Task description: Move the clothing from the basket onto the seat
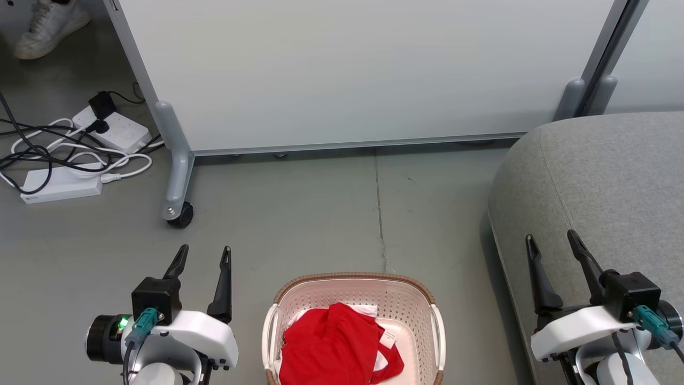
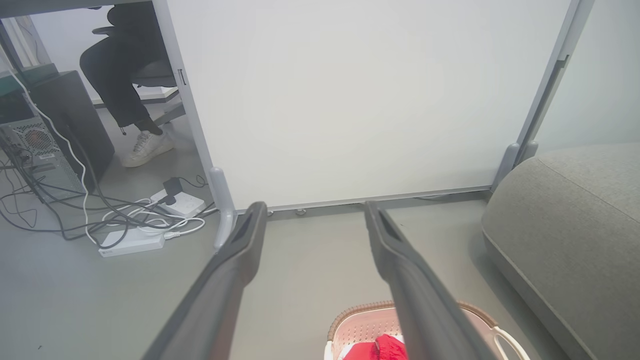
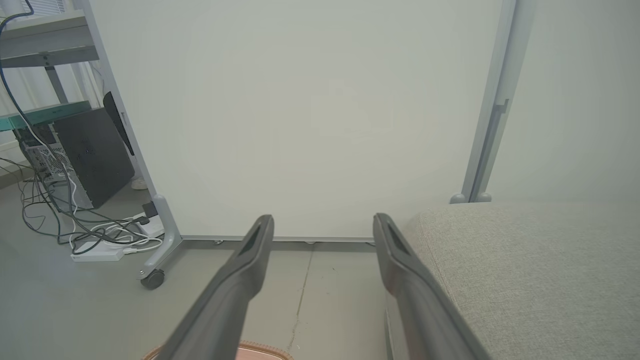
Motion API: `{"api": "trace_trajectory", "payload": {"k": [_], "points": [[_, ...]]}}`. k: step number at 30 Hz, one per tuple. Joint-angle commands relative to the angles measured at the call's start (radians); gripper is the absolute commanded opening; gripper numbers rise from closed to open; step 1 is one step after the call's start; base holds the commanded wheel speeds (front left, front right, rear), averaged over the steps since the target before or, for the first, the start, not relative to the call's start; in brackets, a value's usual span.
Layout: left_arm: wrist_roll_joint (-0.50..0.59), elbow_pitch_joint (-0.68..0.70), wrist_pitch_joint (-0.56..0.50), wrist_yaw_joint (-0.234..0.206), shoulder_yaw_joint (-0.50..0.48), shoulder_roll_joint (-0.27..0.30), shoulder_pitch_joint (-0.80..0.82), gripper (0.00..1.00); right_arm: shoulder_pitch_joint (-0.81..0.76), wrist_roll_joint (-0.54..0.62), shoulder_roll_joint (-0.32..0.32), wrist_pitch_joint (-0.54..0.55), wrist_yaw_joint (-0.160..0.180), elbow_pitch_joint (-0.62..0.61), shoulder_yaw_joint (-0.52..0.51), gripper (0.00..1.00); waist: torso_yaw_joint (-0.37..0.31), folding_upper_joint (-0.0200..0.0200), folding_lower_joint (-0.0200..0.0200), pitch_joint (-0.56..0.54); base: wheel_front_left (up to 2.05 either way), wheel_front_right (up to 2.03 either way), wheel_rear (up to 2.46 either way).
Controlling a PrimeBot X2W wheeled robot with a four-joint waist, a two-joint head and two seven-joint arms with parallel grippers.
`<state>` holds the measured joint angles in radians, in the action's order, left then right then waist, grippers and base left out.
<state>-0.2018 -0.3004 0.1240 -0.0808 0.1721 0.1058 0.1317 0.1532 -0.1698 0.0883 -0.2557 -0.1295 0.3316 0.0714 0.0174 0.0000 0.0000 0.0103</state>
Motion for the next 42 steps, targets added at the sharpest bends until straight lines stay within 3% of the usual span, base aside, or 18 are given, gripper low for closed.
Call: {"api": "trace_trajectory", "payload": {"k": [1,11,20,27,32,42], "points": [[-0.005,0.004,0.003,-0.009,-0.002,0.003,0.003,1.0,0.003,-0.007,0.003,-0.005,-0.002,-0.003,-0.002,1.0,0.0,0.0,0.0,0.003,0.0,0.0,0.0],[0.008,0.028,0.013,0.005,0.039,-0.008,0.063,1.0,0.034,-0.018,0.01,-0.008,-0.002,-0.041,0.005,1.0,-0.015,0.0,0.0,0.059,0.0,0.0,0.0],[0.017,-0.044,-0.008,0.029,0.156,-0.041,0.225,1.0,0.129,-0.049,0.018,-0.001,-0.002,-0.156,-0.002,1.0,-0.082,0.0,0.0,0.28,0.0,0.0,0.0],[0.02,-0.221,-0.024,0.038,0.252,-0.05,0.371,1.0,0.215,-0.072,0.013,-0.005,-0.002,-0.257,0.013,1.0,-0.158,0.0,0.0,0.491,0.0,0.0,0.0],[0.007,-0.425,-0.052,0.068,0.31,-0.052,0.494,1.0,0.273,-0.089,-0.003,-0.011,-0.002,-0.343,0.032,1.0,-0.227,0.0,0.0,0.643,0.0,0.0,0.0],[-0.002,-0.717,-0.135,0.126,0.325,-0.019,0.685,1.0,0.338,-0.122,-0.033,-0.01,-0.002,-0.475,0.091,1.0,-0.361,0.0,0.0,0.858,0.0,0.0,0.0]]}}
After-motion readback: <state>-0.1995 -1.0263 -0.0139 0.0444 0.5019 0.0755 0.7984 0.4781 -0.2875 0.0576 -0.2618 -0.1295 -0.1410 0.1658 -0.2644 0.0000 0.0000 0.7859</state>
